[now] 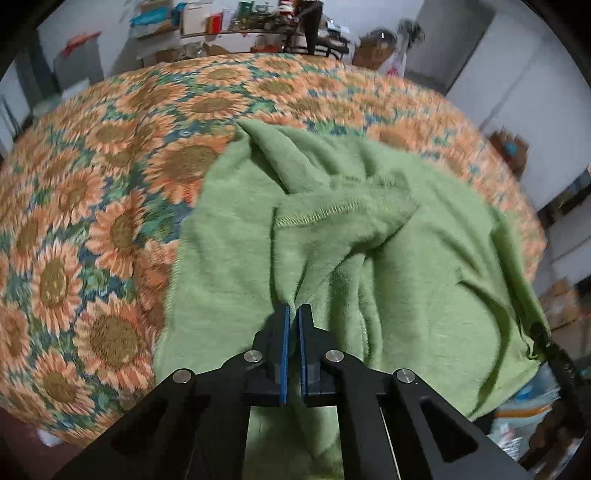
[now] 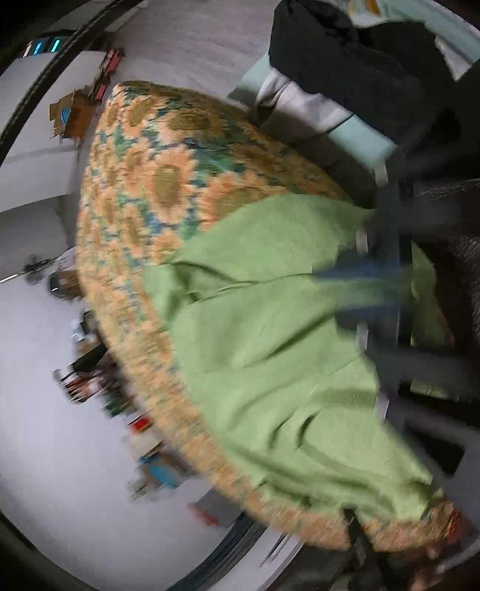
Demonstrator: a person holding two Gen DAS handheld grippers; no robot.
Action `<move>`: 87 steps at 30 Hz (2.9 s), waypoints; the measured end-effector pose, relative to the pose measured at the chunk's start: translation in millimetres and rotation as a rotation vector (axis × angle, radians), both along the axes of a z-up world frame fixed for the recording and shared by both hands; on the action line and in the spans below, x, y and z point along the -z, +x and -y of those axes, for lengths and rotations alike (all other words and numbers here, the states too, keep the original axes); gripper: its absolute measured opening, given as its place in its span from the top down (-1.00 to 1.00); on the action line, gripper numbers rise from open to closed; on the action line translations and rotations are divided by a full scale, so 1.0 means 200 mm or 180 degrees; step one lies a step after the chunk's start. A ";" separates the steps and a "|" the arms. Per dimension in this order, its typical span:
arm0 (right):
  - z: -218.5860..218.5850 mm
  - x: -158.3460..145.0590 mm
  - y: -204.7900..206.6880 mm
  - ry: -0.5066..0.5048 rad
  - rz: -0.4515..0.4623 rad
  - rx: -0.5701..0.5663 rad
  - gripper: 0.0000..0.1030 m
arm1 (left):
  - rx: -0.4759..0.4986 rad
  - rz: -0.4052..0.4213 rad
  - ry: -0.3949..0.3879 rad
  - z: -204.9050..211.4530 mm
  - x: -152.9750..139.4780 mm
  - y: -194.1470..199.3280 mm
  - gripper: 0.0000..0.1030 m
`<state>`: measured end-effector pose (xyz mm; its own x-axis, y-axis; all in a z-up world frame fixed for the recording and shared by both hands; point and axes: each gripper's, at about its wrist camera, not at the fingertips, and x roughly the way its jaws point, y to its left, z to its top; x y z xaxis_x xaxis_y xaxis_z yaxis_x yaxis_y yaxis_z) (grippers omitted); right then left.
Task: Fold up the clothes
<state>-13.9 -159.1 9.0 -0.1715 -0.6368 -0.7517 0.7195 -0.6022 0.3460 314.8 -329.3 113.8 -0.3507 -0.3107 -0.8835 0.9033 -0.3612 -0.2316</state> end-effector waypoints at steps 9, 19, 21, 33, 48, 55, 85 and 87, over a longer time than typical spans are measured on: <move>-0.28 0.15 -0.02 0.0083 0.0374 0.0248 0.86 | -0.0290 0.0088 0.0113 -0.20 -0.02 0.34 0.97; -0.24 -0.02 -0.04 0.0020 0.0166 0.0332 -0.06 | -0.0567 -0.0108 0.0009 -0.04 -0.13 0.41 -0.02; -0.16 -0.04 -0.01 0.0058 0.0043 0.0193 -0.10 | -0.0408 0.0041 -0.0063 -0.01 -0.12 0.31 -0.02; 0.11 -0.03 0.56 -0.0069 -0.0334 -0.1183 -0.11 | -0.0099 0.0390 -0.0286 -0.07 -0.03 0.27 0.93; 0.19 0.05 1.10 0.0148 -0.0844 -0.2059 -0.03 | -0.0296 -0.0146 0.0311 -0.20 0.03 0.53 -0.01; 0.22 0.09 1.16 0.0259 -0.0824 -0.2130 0.84 | -0.0494 -0.0302 0.0490 -0.22 0.07 0.65 -0.01; -0.18 0.25 0.35 -0.0190 0.0970 -0.0615 0.17 | 0.0053 -0.0582 0.0944 -0.29 0.15 0.16 0.25; -0.14 0.25 0.36 -0.0177 0.0897 -0.0632 0.31 | 0.0159 -0.0473 0.0807 -0.30 0.15 0.16 0.92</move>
<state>57.8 -130.8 -40.7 0.1690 -0.6782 -0.7152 0.6923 -0.4348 0.5759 347.3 -270.0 84.0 -0.4914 -0.0659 -0.8685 0.8353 -0.3180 -0.4485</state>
